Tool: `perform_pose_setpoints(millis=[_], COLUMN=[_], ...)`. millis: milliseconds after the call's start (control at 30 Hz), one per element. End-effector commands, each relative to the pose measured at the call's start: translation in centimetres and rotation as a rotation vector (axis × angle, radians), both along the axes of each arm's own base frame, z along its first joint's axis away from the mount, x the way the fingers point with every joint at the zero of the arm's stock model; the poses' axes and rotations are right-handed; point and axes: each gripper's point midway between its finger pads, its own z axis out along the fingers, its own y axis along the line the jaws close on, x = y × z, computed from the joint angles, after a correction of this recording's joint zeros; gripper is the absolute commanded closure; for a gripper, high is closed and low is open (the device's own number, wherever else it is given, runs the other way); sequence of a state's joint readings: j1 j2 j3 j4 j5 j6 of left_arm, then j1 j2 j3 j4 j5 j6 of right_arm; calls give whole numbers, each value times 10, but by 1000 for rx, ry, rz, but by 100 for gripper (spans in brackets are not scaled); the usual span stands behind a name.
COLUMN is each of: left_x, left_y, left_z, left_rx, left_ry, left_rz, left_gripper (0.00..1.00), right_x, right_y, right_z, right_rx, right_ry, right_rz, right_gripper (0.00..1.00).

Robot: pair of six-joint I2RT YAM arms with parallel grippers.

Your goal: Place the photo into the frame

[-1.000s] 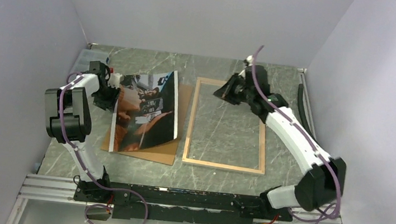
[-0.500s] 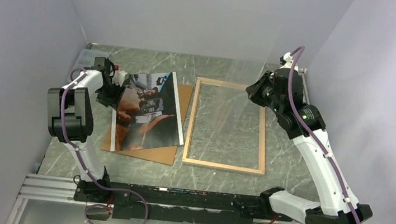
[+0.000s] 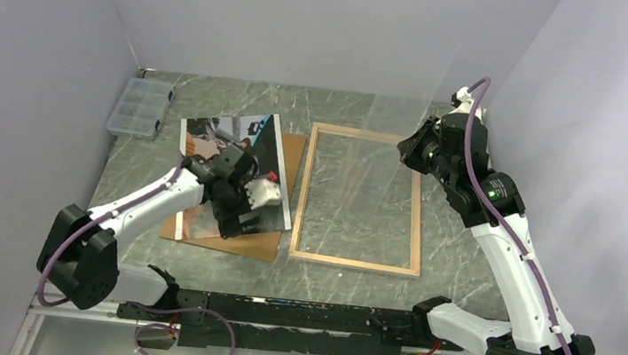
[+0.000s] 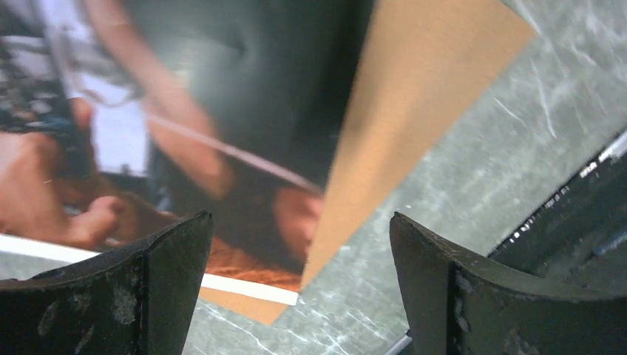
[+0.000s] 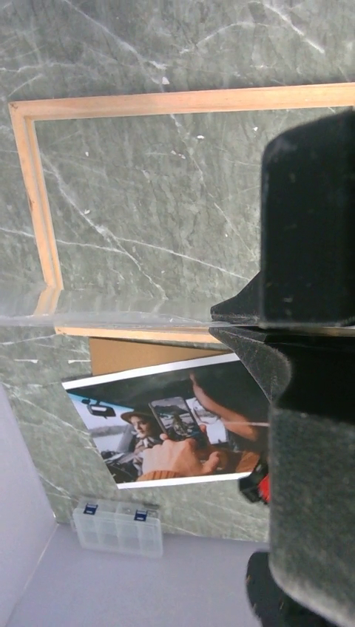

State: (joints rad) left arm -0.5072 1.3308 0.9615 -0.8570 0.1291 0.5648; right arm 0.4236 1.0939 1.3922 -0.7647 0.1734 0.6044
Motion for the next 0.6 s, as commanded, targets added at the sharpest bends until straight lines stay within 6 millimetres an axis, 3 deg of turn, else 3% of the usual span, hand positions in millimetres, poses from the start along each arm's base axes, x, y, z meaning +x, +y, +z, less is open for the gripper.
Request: perform_pose_setpoints(millis=[0,100,267,567], left_x=[-33,-44,-45,-32], left_y=[-5,-9,-12,-11], left_z=[-19,-35,-52,-76], left_rx=[93,174,266,344], left_ry=[36,16,-27,-105], left_rz=[-146,-237,-309,-300], left_gripper=[5,5,5,6], right_x=[1,0,-6,-9], right_y=[-7,-6,-11,-14], right_z=[40,42,49,47], right_rx=[27,40,46,42], right_ry=[-109,-102,-112,-102], right_rz=[-28,-25,-34,-42], right_gripper=[100,100,100,100])
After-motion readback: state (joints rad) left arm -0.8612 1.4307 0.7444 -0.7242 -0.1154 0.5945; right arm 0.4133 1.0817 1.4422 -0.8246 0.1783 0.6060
